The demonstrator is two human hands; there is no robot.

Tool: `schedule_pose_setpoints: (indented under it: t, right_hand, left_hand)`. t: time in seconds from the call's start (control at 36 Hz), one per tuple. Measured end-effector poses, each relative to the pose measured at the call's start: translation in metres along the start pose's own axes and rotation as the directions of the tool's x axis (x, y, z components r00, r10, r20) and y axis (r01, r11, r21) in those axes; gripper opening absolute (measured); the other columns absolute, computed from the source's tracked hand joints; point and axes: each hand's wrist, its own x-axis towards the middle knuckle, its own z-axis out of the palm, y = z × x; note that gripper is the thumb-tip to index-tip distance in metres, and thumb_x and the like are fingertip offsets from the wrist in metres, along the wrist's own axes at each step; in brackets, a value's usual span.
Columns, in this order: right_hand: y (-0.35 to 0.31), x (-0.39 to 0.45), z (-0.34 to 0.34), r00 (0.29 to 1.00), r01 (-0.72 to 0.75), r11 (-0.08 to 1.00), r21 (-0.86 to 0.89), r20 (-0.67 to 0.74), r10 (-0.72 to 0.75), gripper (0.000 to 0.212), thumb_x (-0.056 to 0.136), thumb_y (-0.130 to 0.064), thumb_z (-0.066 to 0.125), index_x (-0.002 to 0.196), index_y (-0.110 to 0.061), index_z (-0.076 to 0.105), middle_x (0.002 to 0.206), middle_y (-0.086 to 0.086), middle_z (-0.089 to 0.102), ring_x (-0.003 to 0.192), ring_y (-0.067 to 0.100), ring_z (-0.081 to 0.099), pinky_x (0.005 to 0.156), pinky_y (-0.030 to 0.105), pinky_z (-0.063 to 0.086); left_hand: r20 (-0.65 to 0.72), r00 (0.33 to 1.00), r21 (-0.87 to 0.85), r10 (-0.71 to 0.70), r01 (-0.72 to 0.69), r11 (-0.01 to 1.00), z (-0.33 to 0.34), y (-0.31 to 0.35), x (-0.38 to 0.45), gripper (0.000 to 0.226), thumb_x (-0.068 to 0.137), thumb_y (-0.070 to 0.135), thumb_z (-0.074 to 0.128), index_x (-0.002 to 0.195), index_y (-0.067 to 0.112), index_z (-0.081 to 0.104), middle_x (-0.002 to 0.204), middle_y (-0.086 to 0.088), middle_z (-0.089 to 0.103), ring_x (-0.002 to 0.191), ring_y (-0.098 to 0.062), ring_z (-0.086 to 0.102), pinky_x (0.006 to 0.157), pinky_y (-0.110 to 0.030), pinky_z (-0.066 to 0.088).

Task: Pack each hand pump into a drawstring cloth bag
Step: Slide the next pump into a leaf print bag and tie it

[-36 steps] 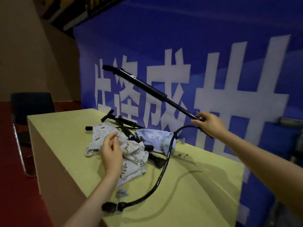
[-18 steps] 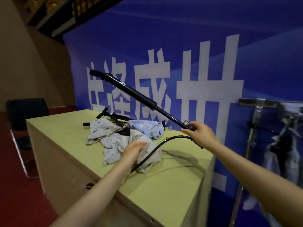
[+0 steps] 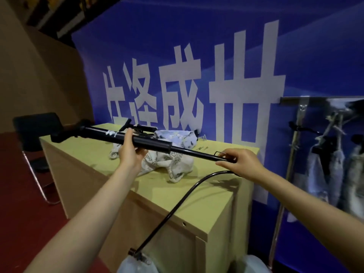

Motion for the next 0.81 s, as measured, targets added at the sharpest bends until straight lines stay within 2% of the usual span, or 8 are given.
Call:
schedule_pose_setpoints:
  t: [0.08, 0.17, 0.22, 0.28, 0.39, 0.58, 0.72, 0.81]
  right_hand:
    - [0.008, -0.003, -0.002, 0.986, 0.094, 0.994, -0.061, -0.130, -0.101, 0.042, 0.084, -0.048, 0.064, 0.122, -0.029, 0.064, 0.110, -0.011, 0.054, 0.104, 0.007, 0.048, 0.088, 0.027, 0.044]
    - [0.012, -0.006, 0.000, 0.972, -0.129, 0.977, 0.167, -0.173, 0.158, 0.045, 0.092, -0.044, 0.056, 0.133, -0.025, 0.053, 0.116, -0.005, 0.053, 0.104, 0.008, 0.052, 0.085, 0.022, 0.042]
    - [0.012, -0.007, 0.006, 0.935, -0.291, 0.878, 0.380, -0.083, 0.345, 0.042, 0.097, -0.042, 0.048, 0.129, -0.015, 0.055, 0.105, 0.003, 0.062, 0.087, 0.013, 0.061, 0.069, 0.020, 0.047]
    - [0.013, -0.005, 0.013, 0.898, -0.369, 0.802, 0.470, -0.041, 0.438, 0.042, 0.100, -0.045, 0.038, 0.115, -0.010, 0.056, 0.085, 0.005, 0.063, 0.067, 0.017, 0.059, 0.056, 0.026, 0.045]
    - [0.015, 0.001, 0.019, 0.817, -0.417, 0.700, 0.580, -0.099, 0.568, 0.050, 0.098, -0.057, 0.031, 0.109, -0.014, 0.054, 0.075, 0.000, 0.054, 0.062, 0.012, 0.048, 0.053, 0.026, 0.036]
    - [-0.008, 0.019, 0.028, 0.807, -0.349, 0.595, 0.724, -0.091, 0.583, 0.041, 0.103, -0.045, 0.030, 0.102, -0.014, 0.057, 0.075, -0.001, 0.051, 0.060, 0.008, 0.043, 0.051, 0.022, 0.030]
    - [-0.015, 0.028, 0.028, 0.799, -0.315, 0.544, 0.778, -0.092, 0.594, 0.044, 0.104, -0.044, 0.027, 0.105, -0.015, 0.060, 0.070, 0.003, 0.048, 0.059, 0.011, 0.039, 0.050, 0.023, 0.027]
    - [-0.016, 0.033, 0.027, 0.806, -0.304, 0.496, 0.814, -0.058, 0.589, 0.045, 0.104, -0.041, 0.025, 0.101, -0.015, 0.061, 0.068, 0.004, 0.044, 0.057, 0.013, 0.034, 0.047, 0.023, 0.024]
  left_hand:
    - [-0.085, 0.992, 0.018, 0.097, -0.096, 0.995, -0.003, -0.003, 0.003, 0.039, 0.094, 0.045, 0.056, 0.112, 0.010, 0.056, 0.096, -0.002, 0.066, 0.077, -0.014, 0.065, 0.059, -0.025, 0.049]
    - [-0.120, 0.980, -0.014, 0.159, -0.162, 0.987, -0.003, -0.002, 0.006, 0.051, 0.094, 0.047, 0.055, 0.122, 0.006, 0.050, 0.103, -0.007, 0.063, 0.085, -0.020, 0.065, 0.063, -0.029, 0.051]
    - [-0.110, 0.978, -0.025, 0.177, -0.181, 0.983, 0.000, -0.003, 0.007, 0.047, 0.094, 0.047, 0.054, 0.117, 0.006, 0.049, 0.102, -0.007, 0.061, 0.088, -0.021, 0.063, 0.065, -0.029, 0.052]
    - [-0.095, 0.980, -0.039, 0.177, -0.181, 0.983, 0.005, -0.006, 0.006, 0.044, 0.095, 0.046, 0.054, 0.115, 0.008, 0.048, 0.103, -0.007, 0.061, 0.090, -0.021, 0.063, 0.065, -0.029, 0.052]
    - [-0.104, 0.983, -0.074, 0.153, -0.161, 0.984, 0.014, -0.012, 0.004, 0.042, 0.094, 0.046, 0.055, 0.119, 0.013, 0.048, 0.113, -0.006, 0.061, 0.099, -0.019, 0.064, 0.072, -0.029, 0.052]
    - [-0.017, 0.977, -0.100, 0.214, -0.214, 0.972, 0.023, -0.015, 0.002, 0.055, 0.095, 0.042, 0.054, 0.137, 0.008, 0.045, 0.112, -0.005, 0.059, 0.099, -0.017, 0.062, 0.072, -0.028, 0.053]
    - [0.170, 0.962, -0.088, 0.212, -0.200, 0.976, 0.026, -0.012, -0.002, 0.032, 0.096, 0.035, 0.052, 0.116, 0.010, 0.050, 0.094, -0.005, 0.063, 0.085, -0.014, 0.067, 0.079, -0.030, 0.057]
    - [0.300, 0.938, -0.003, 0.173, -0.181, 0.983, 0.020, -0.009, 0.000, 0.052, 0.087, 0.042, 0.061, 0.116, 0.000, 0.052, 0.102, -0.016, 0.064, 0.098, -0.025, 0.066, 0.079, -0.035, 0.058]
